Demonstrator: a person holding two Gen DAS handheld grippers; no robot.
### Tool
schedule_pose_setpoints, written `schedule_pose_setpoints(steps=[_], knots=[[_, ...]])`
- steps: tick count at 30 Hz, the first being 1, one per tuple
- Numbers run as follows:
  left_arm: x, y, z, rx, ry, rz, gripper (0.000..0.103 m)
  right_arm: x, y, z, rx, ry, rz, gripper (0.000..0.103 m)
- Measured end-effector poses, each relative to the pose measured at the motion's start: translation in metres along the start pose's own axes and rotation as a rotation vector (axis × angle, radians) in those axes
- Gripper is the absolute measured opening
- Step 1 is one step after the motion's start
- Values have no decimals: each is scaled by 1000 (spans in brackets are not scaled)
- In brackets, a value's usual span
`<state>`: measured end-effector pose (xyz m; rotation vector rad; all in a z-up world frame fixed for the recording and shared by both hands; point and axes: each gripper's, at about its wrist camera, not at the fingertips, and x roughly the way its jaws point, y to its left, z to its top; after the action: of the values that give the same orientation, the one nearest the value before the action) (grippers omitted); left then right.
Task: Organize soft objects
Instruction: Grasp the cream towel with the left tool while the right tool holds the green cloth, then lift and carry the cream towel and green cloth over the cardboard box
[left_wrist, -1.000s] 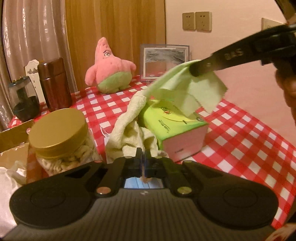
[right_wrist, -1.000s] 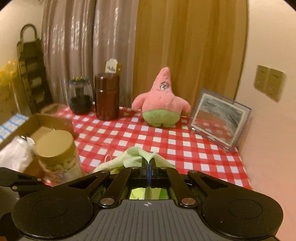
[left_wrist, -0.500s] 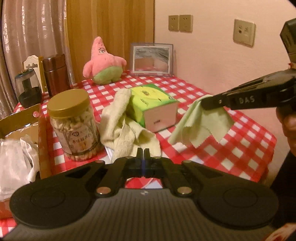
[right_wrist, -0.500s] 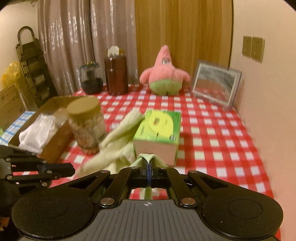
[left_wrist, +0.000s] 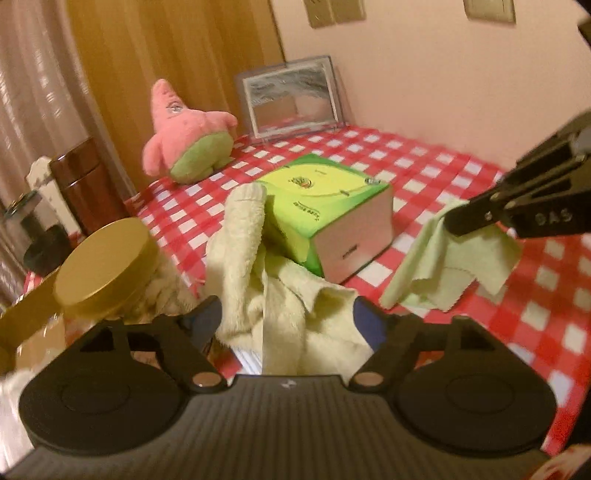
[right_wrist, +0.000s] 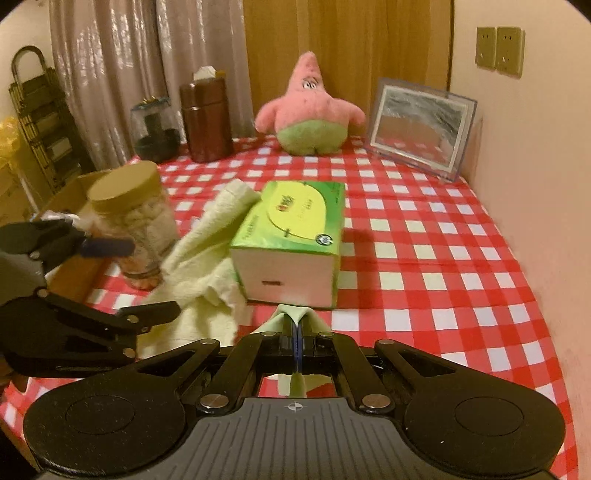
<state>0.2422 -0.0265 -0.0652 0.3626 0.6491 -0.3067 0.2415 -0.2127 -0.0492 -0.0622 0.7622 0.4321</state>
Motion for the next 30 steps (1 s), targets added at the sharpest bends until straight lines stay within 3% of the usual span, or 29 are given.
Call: schedule_pose_setpoints(steps=[6,13,16,18,21,24,30], knots=[[38,0,0,36,16,43,90,18,-12,4,19,8,-4,1],[64,-4,5,84,16,52,87,30,-20,1,40,48,-13,1],[73,-1,6,70,49,69,63,30,-21,0,44,51,-12,1],[77,1,5,69,70,80,40,30,-23,0,53,51,-7,1],[72,5,7,48,64,76,20,31,-23,0,54,53,-5,1],[58,9,13,21,21,79,13,32,-23,-1,55,55,-3,1],[19,21,31,-28,-72,90,9,29,-25,0,79,39,3,1]])
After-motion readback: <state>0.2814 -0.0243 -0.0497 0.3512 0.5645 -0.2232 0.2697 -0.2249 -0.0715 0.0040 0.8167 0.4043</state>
